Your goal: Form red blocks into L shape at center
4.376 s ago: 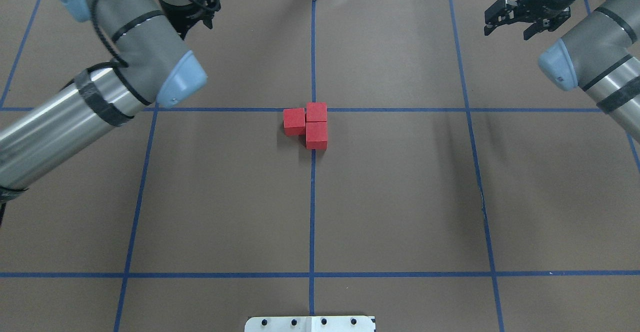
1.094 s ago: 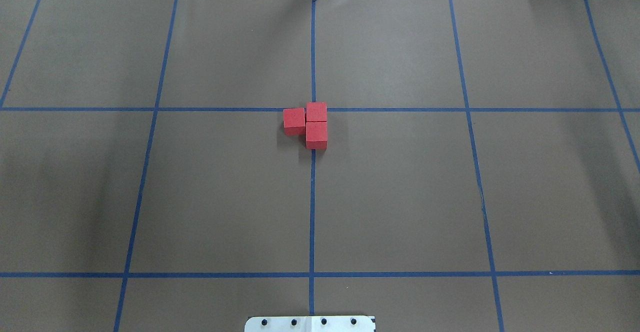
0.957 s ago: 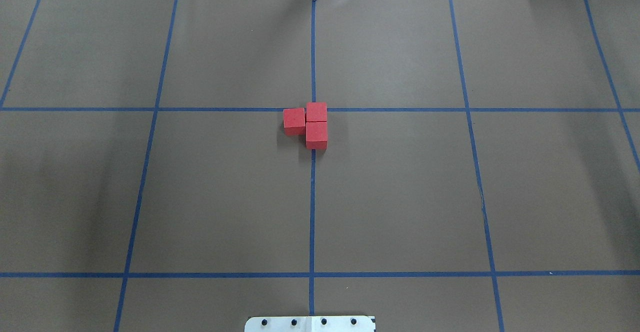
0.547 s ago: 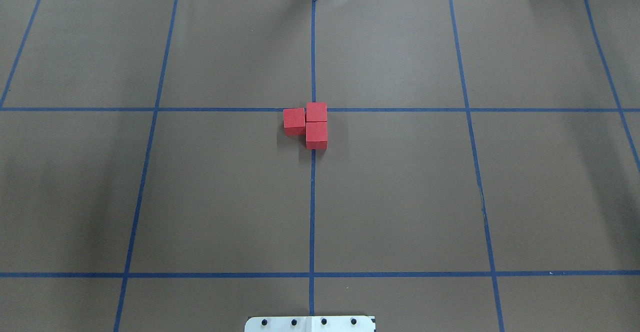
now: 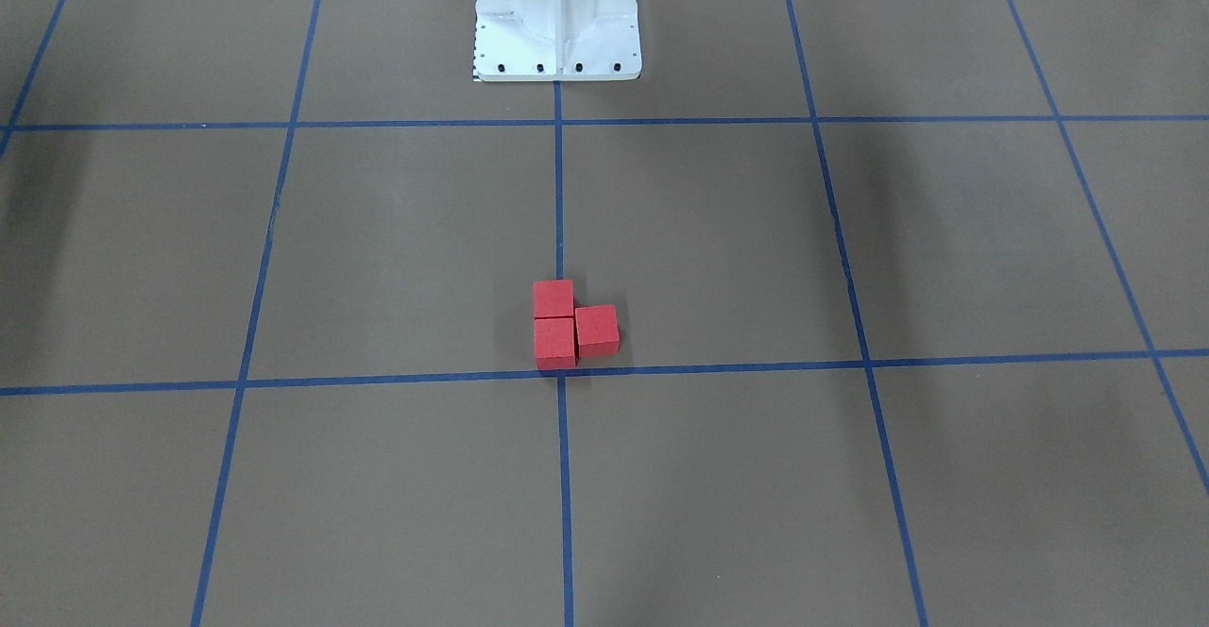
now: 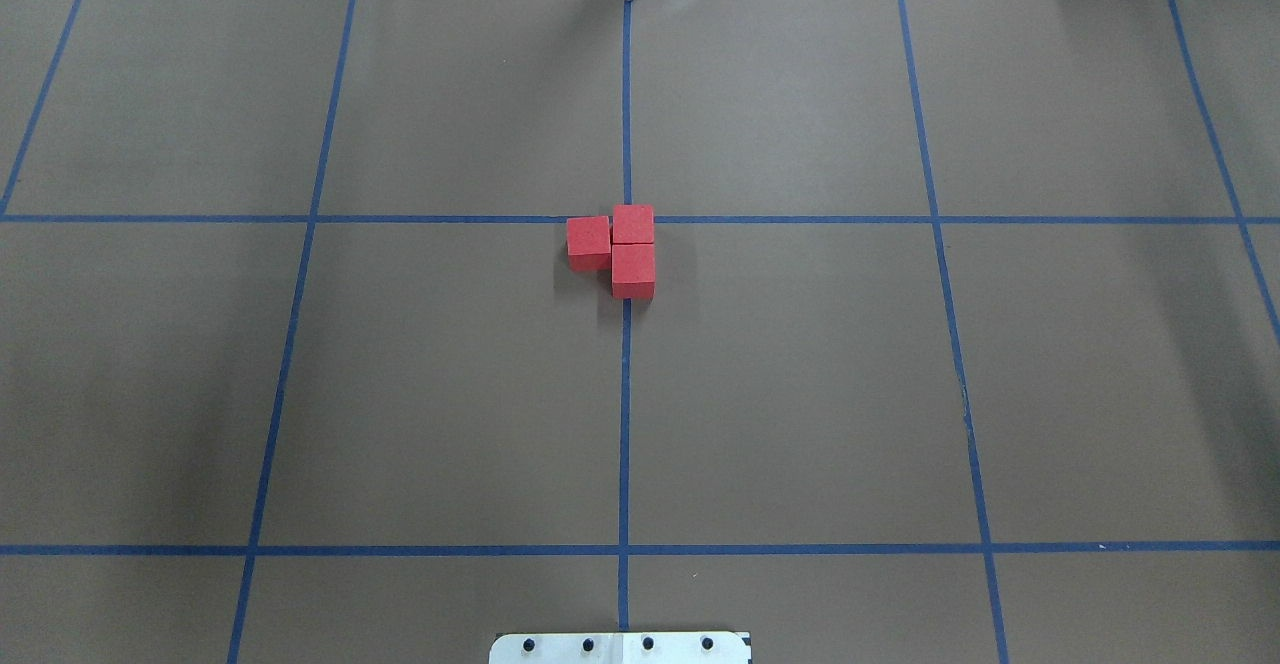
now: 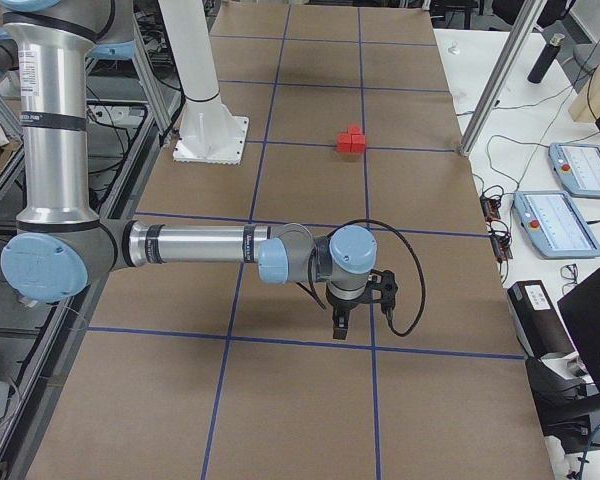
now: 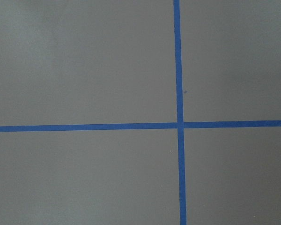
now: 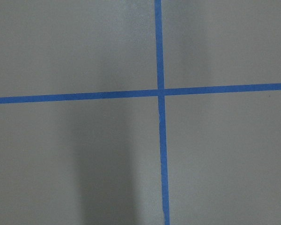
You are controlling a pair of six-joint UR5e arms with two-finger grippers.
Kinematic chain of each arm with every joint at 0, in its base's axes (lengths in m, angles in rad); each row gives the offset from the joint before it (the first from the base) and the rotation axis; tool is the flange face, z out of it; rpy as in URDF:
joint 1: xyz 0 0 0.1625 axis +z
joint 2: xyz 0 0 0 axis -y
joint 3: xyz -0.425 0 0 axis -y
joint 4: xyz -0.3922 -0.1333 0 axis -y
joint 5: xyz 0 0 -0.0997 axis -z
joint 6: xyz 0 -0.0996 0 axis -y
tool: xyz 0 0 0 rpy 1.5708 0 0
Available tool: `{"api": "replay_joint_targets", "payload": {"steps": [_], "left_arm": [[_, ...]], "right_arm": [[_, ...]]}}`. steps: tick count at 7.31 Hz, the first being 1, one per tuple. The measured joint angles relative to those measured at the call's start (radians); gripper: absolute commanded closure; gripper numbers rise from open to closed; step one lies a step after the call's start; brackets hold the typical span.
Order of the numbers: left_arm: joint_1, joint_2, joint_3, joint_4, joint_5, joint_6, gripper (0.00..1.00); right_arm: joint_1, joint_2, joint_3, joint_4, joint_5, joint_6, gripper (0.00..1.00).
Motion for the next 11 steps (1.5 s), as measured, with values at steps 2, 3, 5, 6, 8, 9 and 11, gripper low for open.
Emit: {"api": "replay_joint_targets", "payload": {"steps": [2, 3, 5, 6, 8, 9, 11], "left_arm": [[0.001, 0.0, -0.003, -0.001, -0.046, -0.001, 0.0], [0.001, 0.0, -0.003, -0.002, -0.057, -0.001, 0.0], [0.002, -0.002, -0.002, -0.002, -0.059, -0.001, 0.0], [0.002, -0.004, -0.001, -0.002, -0.058, -0.001, 0.0], [0.002, -0.005, -0.001, -0.001, -0.056, -0.001, 0.0], [0.002, -0.006, -0.002, -0.001, -0.055, 0.0, 0.0], [0.002, -0.006, -0.002, -0.004, -0.055, 0.0, 0.0]], "right_arm": [[0.0, 0.001, 0.0, 0.0, 0.0, 0.0, 0.01], [0.0, 0.001, 0.0, 0.0, 0.0, 0.0, 0.01], [0.0, 0.004, 0.0, 0.0, 0.0, 0.001, 0.01], [0.0, 0.005, 0.0, 0.0, 0.0, 0.002, 0.01], [0.0, 0.008, -0.002, 0.0, 0.0, 0.002, 0.01], [0.0, 0.008, -0.002, 0.0, 0.0, 0.002, 0.01], [0.0, 0.009, -0.001, 0.0, 0.0, 0.002, 0.01]]}}
